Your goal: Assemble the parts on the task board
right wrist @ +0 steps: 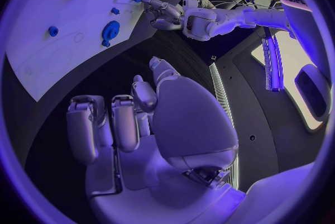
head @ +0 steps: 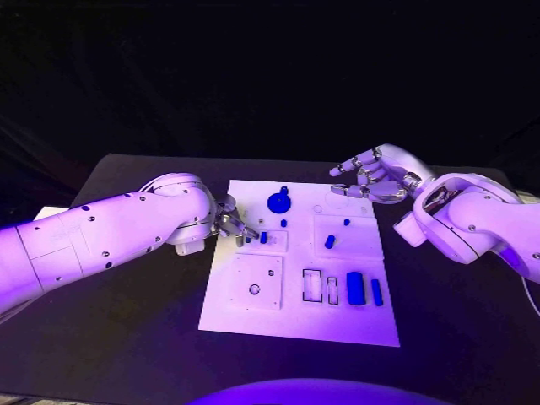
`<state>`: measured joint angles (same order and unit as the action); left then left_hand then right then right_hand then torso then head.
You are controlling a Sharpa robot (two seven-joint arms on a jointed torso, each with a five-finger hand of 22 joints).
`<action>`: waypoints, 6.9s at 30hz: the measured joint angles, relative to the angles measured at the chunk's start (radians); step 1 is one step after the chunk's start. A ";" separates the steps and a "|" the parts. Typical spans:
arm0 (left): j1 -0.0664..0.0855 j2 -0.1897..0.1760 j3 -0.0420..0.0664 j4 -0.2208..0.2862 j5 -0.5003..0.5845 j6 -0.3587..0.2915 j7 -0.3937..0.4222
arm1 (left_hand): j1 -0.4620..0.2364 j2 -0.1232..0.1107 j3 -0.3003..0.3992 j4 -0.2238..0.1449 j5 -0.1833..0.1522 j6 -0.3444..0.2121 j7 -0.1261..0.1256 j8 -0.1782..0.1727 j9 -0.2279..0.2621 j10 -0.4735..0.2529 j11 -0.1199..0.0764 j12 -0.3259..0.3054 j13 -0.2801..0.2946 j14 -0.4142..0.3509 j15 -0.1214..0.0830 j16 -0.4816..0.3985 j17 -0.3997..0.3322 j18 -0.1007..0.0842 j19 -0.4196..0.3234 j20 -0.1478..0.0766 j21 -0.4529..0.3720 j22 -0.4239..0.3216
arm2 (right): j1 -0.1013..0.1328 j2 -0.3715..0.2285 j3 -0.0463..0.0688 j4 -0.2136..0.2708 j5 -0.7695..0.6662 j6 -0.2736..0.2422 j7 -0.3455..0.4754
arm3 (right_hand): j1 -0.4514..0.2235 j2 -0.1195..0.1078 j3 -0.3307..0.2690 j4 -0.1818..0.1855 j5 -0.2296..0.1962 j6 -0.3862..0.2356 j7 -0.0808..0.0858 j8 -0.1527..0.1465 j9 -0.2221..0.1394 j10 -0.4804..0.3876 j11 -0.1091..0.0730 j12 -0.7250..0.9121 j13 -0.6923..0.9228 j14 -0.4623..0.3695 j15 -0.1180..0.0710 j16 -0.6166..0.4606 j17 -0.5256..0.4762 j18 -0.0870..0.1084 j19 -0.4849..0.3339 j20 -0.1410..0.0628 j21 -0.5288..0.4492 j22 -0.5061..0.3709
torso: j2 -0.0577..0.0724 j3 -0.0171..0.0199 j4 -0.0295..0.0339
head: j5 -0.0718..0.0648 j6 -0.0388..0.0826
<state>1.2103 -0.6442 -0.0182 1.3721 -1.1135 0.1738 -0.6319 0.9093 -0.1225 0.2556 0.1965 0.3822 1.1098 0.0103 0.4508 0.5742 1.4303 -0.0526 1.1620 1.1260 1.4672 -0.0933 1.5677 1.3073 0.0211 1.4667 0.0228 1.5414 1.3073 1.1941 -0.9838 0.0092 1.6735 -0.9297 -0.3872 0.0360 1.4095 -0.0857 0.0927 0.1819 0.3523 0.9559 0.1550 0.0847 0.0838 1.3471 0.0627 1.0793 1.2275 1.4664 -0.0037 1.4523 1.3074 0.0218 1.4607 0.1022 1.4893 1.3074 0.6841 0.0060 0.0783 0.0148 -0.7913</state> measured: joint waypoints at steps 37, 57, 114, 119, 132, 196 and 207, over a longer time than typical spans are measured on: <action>-0.004 -0.076 0.013 0.050 0.059 -0.343 0.375 | 0.386 0.028 -0.118 -0.017 0.008 -0.178 0.072 -0.024 -0.018 -0.316 0.056 -0.403 -0.389 -0.006 0.034 -0.147 0.000 0.096 -0.167 0.018 -0.488 -0.081 | 0.000 0.002 0.000 -0.007 0.008 0.004 0.000 | 0.000 0.000 0.000 0.000 0.000 0.000 0.000 0.000 0.000 0.000 0.000 0.000 0.000 0.000 0.000 0.000 0.001 0.000 0.000 0.000 0.000 0.001 | 0.001 0.0006 0.0000 | -0.008 0.006; -0.006 0.074 -0.017 -0.054 -0.302 -0.415 0.611 | 0.544 -0.045 0.039 -0.083 -0.209 -0.148 0.134 -0.306 -0.318 -0.415 0.147 -0.904 -0.921 -0.143 0.106 -0.592 -0.422 0.151 -0.226 0.093 -0.882 -0.346 | -0.001 0.009 0.000 -0.009 0.009 0.005 0.002 | 0.000 0.000 0.000 0.000 0.000 0.000 0.000 0.000 -0.001 0.000 0.000 -0.004 -0.002 0.000 0.000 0.000 0.000 0.000 0.000 0.000 -0.004 0.000 | 0.001 0.0003 -0.0007 | -0.023 0.022; -0.031 0.201 -0.018 -0.184 -0.453 -0.246 0.524 | 0.528 -0.040 0.107 -0.107 -0.209 -0.014 0.125 -0.375 -0.407 -0.258 0.133 -1.044 -1.044 -0.005 0.091 -0.205 -0.078 0.060 -0.012 0.073 -0.292 0.001 | 0.000 0.023 0.000 -0.016 -0.003 -0.035 -0.001 | 0.005 0.005 0.000 0.000 0.010 0.000 0.000 0.000 -0.002 -0.004 -0.004 -0.008 -0.006 0.000 0.000 -0.006 0.000 0.000 -0.004 -0.004 -0.004 0.000 | 0.000 0.0012 -0.0001 | -0.026 0.007; -0.030 0.207 -0.017 -0.192 -0.454 -0.241 0.521 | 0.532 -0.036 0.114 -0.108 -0.213 -0.014 0.125 -0.378 -0.408 -0.258 0.133 -1.046 -1.044 -0.005 0.091 -0.205 -0.081 0.060 -0.012 0.073 -0.292 0.001 | 0.000 0.023 0.000 -0.016 -0.003 -0.034 -0.001 | 0.005 0.005 0.000 0.000 0.010 0.000 0.000 0.000 -0.002 -0.004 -0.004 -0.008 -0.006 0.000 0.000 -0.006 0.000 0.000 -0.004 -0.004 -0.004 0.000 | 0.000 0.0016 0.0002 | -0.027 0.007; -0.031 0.220 -0.015 -0.202 -0.460 -0.232 0.516 | 0.559 -0.011 0.178 -0.146 -0.225 0.019 0.125 -0.380 -0.414 -0.203 0.122 -1.046 -1.041 -0.001 0.088 -0.196 -0.081 0.061 -0.007 0.068 -0.259 0.000 | 0.000 0.024 0.000 -0.015 -0.003 -0.034 -0.001 | 0.005 0.005 0.003 -0.003 0.010 0.000 0.000 0.000 -0.002 -0.004 -0.004 -0.008 -0.006 0.000 0.000 -0.006 0.001 0.000 -0.004 -0.004 -0.004 0.000 | 0.000 0.0015 0.0004 | -0.028 0.004; -0.039 0.033 0.028 -0.057 -0.349 -0.295 0.501 | 0.510 -0.048 0.280 -0.194 -0.224 0.032 0.136 -0.383 -0.429 -0.178 0.124 -1.093 -1.039 -0.002 0.088 -0.197 -0.112 0.049 -0.004 0.071 -0.232 0.000 | 0.000 0.033 0.000 -0.027 -0.001 -0.031 0.000 | 0.005 0.005 0.003 -0.003 0.010 0.000 0.000 0.000 -0.002 -0.004 -0.004 -0.008 -0.005 0.000 0.000 -0.006 0.000 0.000 -0.004 -0.004 -0.004 0.000 | 0.000 0.0010 0.0003 | -0.025 0.011; -0.040 0.039 0.027 -0.065 -0.348 -0.269 0.495 | 0.510 -0.047 0.280 -0.194 -0.232 0.032 0.136 -0.383 -0.429 -0.178 0.124 -1.093 -1.039 -0.002 0.088 -0.197 -0.110 0.049 -0.004 0.071 -0.232 0.000 | 0.000 0.033 0.000 -0.027 -0.001 -0.031 0.000 | 0.005 0.005 0.003 -0.003 0.010 0.000 0.000 0.000 -0.002 -0.004 -0.004 -0.008 -0.005 0.000 0.000 -0.006 0.000 0.000 -0.004 -0.004 -0.004 0.000 | 0.000 0.0017 0.0000 | -0.024 0.010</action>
<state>1.1698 -0.6052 0.0087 1.3071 -1.4615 -0.0949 -0.1371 1.4192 -0.1700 0.5352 0.0029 0.1499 1.1414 0.1460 0.0681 0.1452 1.2526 0.0712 0.0695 0.0867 1.4655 -0.0054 1.3712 1.1977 0.0697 1.4631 0.0943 1.3094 1.3074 1.1937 -0.9504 0.0095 1.6463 -0.9306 -0.4179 0.0362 1.4148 -0.0804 0.0955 0.1791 0.3621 0.9559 0.1549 0.0847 0.0823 1.3436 0.0592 1.0716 1.2221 1.4664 -0.0037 1.4467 1.3074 0.0218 1.4572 0.0986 1.4852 1.3074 0.6843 0.0078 0.0783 -0.0092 -0.7813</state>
